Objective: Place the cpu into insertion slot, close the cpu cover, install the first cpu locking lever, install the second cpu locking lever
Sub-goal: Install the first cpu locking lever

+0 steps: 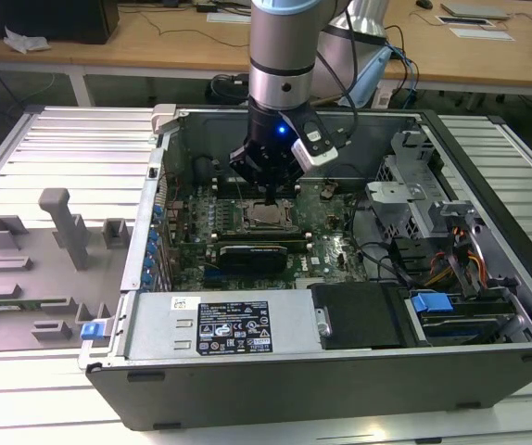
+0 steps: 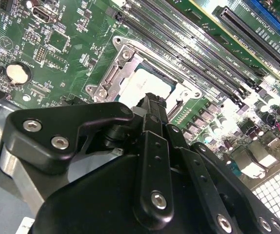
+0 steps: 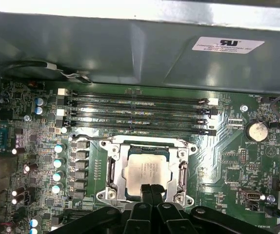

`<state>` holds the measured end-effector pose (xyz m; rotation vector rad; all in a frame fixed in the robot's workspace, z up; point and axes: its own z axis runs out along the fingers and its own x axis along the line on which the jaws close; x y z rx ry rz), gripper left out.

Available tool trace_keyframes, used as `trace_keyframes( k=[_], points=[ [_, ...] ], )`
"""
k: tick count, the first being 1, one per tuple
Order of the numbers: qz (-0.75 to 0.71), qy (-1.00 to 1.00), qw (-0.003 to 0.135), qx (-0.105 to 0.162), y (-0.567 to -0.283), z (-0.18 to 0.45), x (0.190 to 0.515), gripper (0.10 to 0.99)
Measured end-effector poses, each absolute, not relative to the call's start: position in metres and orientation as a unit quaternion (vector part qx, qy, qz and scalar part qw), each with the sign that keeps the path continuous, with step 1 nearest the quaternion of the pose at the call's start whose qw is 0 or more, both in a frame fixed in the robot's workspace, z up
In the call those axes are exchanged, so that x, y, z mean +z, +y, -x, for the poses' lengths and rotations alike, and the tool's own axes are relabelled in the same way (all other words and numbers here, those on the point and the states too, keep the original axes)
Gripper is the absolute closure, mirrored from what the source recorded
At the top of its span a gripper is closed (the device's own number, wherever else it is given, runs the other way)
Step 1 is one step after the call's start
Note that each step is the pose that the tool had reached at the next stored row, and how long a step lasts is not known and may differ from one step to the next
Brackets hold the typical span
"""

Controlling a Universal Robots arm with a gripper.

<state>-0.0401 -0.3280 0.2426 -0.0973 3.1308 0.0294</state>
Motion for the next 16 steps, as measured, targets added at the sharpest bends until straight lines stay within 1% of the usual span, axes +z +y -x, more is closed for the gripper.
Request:
trace_keyframes(
  k=[7, 16],
  points=[
    [0.031, 0.999, 0.005, 0.009, -0.327, 0.045, 0.243, 0.980],
    [0.031, 0.999, 0.006, 0.009, -0.323, 0.080, 0.243, 0.980]
  ],
)
